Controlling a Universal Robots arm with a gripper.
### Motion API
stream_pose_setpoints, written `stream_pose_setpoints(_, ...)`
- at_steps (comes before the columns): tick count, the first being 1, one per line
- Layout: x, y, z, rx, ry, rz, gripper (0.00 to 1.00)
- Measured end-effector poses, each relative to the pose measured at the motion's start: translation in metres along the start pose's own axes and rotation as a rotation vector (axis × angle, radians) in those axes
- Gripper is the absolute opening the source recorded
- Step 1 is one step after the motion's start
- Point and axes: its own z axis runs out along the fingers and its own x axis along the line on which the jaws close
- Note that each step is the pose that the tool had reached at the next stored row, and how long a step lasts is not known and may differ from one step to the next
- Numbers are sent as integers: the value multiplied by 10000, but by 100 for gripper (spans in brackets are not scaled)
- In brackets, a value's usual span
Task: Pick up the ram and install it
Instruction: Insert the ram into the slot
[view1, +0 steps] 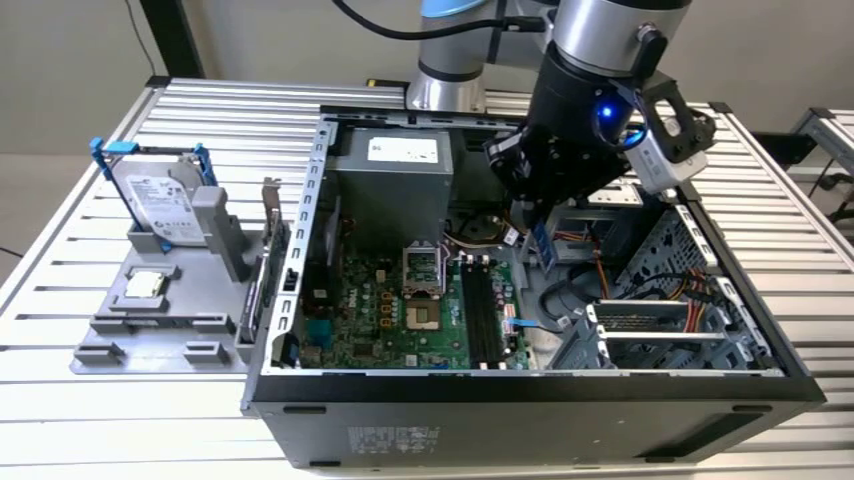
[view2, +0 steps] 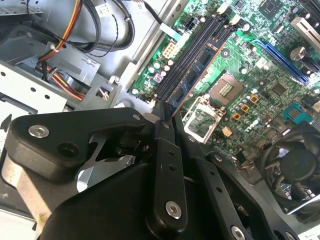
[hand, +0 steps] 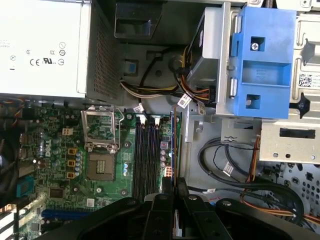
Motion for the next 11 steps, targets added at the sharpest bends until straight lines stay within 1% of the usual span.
stream_pose_setpoints(8,11,-1,42,1,1,0,0)
stream_pose_setpoints(11,12,-2,70,-2,0,7,0)
